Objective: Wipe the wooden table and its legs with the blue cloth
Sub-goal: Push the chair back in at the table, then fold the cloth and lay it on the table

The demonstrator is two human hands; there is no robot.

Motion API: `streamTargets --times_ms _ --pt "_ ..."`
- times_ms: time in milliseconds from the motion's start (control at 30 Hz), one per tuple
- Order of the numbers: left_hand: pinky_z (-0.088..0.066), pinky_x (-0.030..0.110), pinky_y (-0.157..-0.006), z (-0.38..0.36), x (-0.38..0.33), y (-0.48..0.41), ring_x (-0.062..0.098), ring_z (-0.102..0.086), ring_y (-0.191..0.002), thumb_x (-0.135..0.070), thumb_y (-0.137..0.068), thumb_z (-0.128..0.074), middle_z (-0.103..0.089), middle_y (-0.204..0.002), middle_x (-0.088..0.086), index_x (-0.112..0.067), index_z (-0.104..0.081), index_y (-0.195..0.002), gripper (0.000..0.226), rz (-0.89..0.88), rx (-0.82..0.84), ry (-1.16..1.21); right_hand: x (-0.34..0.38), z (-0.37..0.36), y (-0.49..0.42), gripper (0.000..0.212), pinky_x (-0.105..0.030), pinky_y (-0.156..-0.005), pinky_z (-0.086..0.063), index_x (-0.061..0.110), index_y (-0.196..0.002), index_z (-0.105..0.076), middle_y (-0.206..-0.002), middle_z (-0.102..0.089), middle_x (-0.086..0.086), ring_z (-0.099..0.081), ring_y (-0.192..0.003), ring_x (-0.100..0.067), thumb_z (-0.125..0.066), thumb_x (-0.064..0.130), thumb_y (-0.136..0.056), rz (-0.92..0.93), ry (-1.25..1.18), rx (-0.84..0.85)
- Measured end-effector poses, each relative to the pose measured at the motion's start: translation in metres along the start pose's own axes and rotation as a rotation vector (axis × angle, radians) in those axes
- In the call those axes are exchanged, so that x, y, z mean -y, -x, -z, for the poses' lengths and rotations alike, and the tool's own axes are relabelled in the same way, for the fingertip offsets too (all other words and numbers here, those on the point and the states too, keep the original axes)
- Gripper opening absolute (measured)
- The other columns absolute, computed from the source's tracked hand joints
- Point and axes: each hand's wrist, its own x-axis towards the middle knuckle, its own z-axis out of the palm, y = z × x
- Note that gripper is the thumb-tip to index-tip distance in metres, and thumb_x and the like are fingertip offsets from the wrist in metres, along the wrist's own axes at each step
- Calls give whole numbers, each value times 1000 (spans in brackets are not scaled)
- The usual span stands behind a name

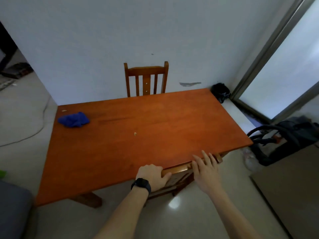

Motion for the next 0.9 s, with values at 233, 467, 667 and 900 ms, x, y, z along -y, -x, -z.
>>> streamTargets --times_ms 233,467,667,900 --pt "-47 33 -97 0 53 19 10 -57 -112 -51 -99 -41 -63 -123 -11 -34 -61 -124 36 -42 46 670 95 -33 75 60 -39 -122 -17 39 -141 -48 -156 -32 12 -11 -149 -13 -14 60 -96 14 -145 -24" --pt "-39 35 -108 -6 231 40 19 -41 -138 -52 -99 -46 -43 -152 -3 -32 -42 -146 51 183 145 561 219 -57 84 47 -40 -118 -24 31 -136 -55 -147 -46 12 -23 -146 -14 -42 52 -97 60 -215 -97" --pt "-40 36 -109 -4 346 39 19 -40 -138 -43 -101 -46 -38 -154 -2 -29 -40 -147 48 375 64 513 321 -112 30 48 -35 -121 -20 37 -143 -47 -153 -39 14 -16 -149 -11 -44 53 -97 173 -212 134" --pt "-48 42 -104 26 439 -13 23 -46 -131 -40 -99 -51 -33 -155 0 -30 -39 -147 51 539 33 497 393 -184 -102 63 -46 -122 -16 33 -155 -20 -164 -15 3 -3 -152 -20 -37 54 -98 223 -88 520"
